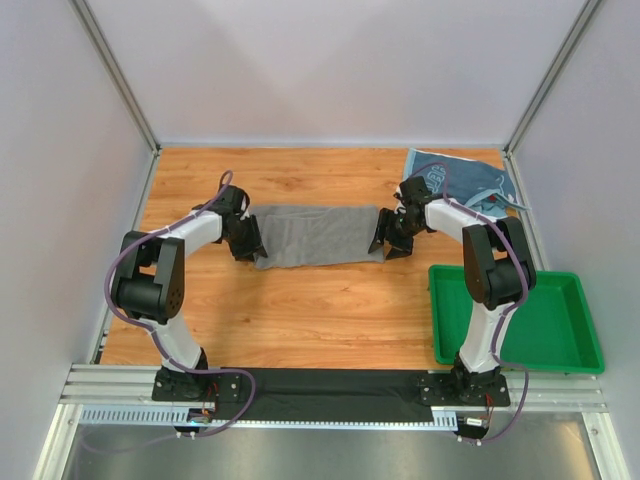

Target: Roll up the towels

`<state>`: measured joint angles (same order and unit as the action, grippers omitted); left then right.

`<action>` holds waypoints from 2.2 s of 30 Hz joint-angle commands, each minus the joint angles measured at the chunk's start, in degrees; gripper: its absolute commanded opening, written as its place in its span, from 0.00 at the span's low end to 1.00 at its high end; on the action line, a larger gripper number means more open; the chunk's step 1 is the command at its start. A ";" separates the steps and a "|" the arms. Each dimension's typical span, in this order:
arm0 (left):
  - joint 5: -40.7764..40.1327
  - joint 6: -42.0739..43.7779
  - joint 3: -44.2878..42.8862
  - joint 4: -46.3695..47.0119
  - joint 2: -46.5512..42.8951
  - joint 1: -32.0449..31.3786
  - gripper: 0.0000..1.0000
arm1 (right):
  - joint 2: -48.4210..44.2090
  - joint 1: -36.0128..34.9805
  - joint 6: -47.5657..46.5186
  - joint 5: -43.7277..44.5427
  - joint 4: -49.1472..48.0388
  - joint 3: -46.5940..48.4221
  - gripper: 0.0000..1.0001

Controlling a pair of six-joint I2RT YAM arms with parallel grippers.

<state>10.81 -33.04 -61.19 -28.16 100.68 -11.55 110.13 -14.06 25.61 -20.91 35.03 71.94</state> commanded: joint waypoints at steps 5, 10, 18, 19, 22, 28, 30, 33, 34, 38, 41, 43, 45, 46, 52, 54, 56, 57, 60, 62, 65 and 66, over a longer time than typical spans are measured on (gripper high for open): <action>-0.08 -0.36 -2.88 -1.54 -2.50 -0.84 0.12 | 0.00 0.18 -1.35 1.22 0.75 -0.93 0.58; -0.44 0.08 -9.11 -5.14 -3.30 -1.89 0.00 | -0.44 0.18 -1.35 1.04 0.74 -1.01 0.58; -1.66 5.08 -27.02 -13.93 0.47 -8.13 0.00 | -0.97 0.97 -1.35 0.60 0.31 -2.07 0.58; -1.93 6.04 -28.36 -14.28 1.00 -8.22 0.00 | -0.97 0.97 -1.35 0.52 0.13 -2.24 0.58; -2.80 9.21 -31.71 -14.73 2.06 -8.31 0.00 | -0.97 0.88 -1.35 0.25 -0.04 -2.51 0.58; -10.63 13.35 -31.72 -14.99 2.32 -7.26 0.00 | -0.70 0.88 -1.26 -0.10 -0.57 -2.86 0.58; -10.63 12.56 -29.01 -13.94 2.41 -5.16 0.00 | -0.44 0.88 -1.09 -0.36 -0.66 -3.03 0.58; -9.41 11.51 -25.23 -12.36 3.55 -1.65 0.00 | -0.09 0.88 -1.17 -0.71 -0.75 -3.04 0.58; -9.58 10.63 -24.60 -12.44 4.25 -0.94 0.00 | -0.17 0.88 -1.26 -0.71 -0.84 -3.12 0.58; -10.02 9.40 -21.08 -11.92 4.96 1.09 0.00 | 0.09 0.97 -1.17 -0.63 -1.10 -3.21 0.58; -10.72 9.13 -19.15 -11.83 6.01 1.70 0.00 | 0.70 0.97 -1.00 -1.15 -1.19 -3.04 0.58; -12.29 8.87 -18.79 -11.83 7.50 2.14 0.02 | 0.88 0.79 -1.00 -1.33 -1.10 -2.95 0.58; -12.04 8.25 -18.79 -12.00 8.73 3.20 0.11 | 0.79 0.88 -1.08 -1.42 -1.19 -2.95 0.58; -11.95 8.08 -18.97 -12.35 9.70 3.55 0.20 | 0.79 0.79 -1.08 -1.51 -1.19 -2.95 0.58; -13.62 7.64 -19.41 -12.62 7.61 5.22 0.44 | -1.40 0.01 -1.43 -3.70 -1.71 -2.77 0.58; -14.06 7.90 -20.54 -12.97 6.72 5.22 0.45 | -2.19 -0.35 -1.52 -4.14 -1.80 -2.25 0.59; -13.63 8.16 -22.30 -13.58 5.67 5.14 0.45 | -3.33 -0.52 -1.35 -4.23 -1.19 -0.84 0.59; -13.10 8.16 -22.83 -13.59 5.40 5.14 0.45 | -3.51 -0.61 -1.35 -4.32 -1.19 -0.32 0.59; -10.04 9.21 -25.73 -13.15 5.75 5.14 0.43 | -3.25 -0.61 -1.17 -4.41 0.83 3.81 0.59; -8.97 9.75 -28.88 -13.67 7.41 5.14 0.43 | -2.64 -0.61 -1.17 -4.32 2.76 7.67 0.59; -8.79 10.27 -32.75 -14.82 10.05 5.14 0.43 | -1.32 -0.61 -1.00 -3.53 4.70 12.06 0.60; -8.61 10.53 -33.55 -14.64 11.62 5.14 0.43 | -0.01 -0.61 -1.08 -3.35 5.74 13.30 0.61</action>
<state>0.67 -24.08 -90.78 -42.54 110.21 -6.35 109.54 -14.59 25.34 -24.69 38.35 80.09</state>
